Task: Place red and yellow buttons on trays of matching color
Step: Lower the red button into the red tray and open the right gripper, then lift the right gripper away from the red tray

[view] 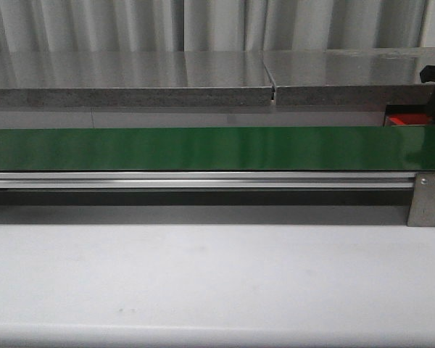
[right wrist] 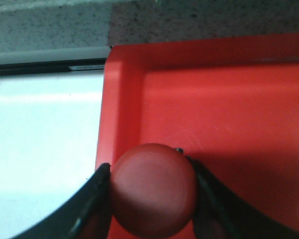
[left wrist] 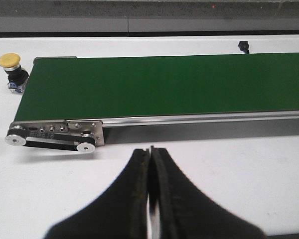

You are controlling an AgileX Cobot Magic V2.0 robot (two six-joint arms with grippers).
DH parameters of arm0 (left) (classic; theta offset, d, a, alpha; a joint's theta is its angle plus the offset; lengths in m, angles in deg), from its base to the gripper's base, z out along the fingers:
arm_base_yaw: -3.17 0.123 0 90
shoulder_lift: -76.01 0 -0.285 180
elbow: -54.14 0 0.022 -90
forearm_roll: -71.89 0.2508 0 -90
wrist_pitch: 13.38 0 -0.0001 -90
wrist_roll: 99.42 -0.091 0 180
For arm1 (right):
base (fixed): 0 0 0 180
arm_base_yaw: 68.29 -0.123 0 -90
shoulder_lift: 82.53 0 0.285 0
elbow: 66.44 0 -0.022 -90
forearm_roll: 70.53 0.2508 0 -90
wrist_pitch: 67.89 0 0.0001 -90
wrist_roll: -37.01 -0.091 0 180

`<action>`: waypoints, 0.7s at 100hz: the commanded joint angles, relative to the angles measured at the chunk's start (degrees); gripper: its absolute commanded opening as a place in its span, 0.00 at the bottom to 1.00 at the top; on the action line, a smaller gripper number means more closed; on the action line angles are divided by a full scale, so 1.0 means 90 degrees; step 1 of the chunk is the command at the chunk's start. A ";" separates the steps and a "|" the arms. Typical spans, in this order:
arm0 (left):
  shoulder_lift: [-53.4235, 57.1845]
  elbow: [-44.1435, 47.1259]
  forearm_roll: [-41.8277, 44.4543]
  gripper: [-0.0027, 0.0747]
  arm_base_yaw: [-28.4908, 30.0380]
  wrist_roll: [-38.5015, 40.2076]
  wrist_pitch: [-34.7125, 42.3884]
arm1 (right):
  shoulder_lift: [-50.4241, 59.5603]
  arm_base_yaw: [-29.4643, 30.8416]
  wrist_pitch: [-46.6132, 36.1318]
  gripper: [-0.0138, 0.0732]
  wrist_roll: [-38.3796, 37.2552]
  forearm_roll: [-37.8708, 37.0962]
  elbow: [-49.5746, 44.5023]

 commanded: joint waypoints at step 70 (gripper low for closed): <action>-0.0019 -0.0153 -0.0145 0.01 -0.0054 0.0012 0.0419 | 0.1183 0.0027 0.0247 0.81 0.0025 -0.0158 0.1062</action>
